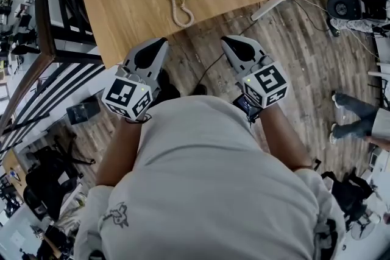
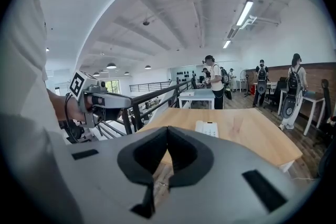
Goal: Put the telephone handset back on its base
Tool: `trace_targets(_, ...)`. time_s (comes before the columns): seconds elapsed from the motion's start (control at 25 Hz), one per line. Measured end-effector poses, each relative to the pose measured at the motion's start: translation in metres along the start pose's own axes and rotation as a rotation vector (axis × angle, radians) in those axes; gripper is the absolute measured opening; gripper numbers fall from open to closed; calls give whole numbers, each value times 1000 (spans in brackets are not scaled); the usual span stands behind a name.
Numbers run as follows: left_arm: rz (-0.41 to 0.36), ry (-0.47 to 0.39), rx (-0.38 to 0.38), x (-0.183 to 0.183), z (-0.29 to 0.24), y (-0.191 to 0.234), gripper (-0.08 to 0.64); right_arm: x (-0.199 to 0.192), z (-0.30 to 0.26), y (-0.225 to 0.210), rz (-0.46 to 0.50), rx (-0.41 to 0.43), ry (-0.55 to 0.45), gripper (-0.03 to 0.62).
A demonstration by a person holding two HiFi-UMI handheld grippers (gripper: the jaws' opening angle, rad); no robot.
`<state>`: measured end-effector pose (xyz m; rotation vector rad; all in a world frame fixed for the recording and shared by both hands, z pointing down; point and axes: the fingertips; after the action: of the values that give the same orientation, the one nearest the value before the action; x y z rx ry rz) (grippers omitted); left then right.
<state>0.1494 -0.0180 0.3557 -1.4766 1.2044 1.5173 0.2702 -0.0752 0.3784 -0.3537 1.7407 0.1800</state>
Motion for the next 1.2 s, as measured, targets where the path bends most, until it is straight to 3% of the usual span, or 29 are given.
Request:
trace_targets(0.56,-25,19,0,-4,71,-6,6,-1,16,63,31,0,-9,5)
trace_targets(1.2,-20,12,-51,-7,167,5,6,5,15,158,42,-80,-34,5)
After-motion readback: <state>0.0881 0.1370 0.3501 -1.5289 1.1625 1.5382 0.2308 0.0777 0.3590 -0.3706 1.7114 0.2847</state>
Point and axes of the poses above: the fingertips, and each gripper's own axes: z backward along the fingers, y to its left, x out of its top, and after that the axes turned 9 degrees about -y, right-handed
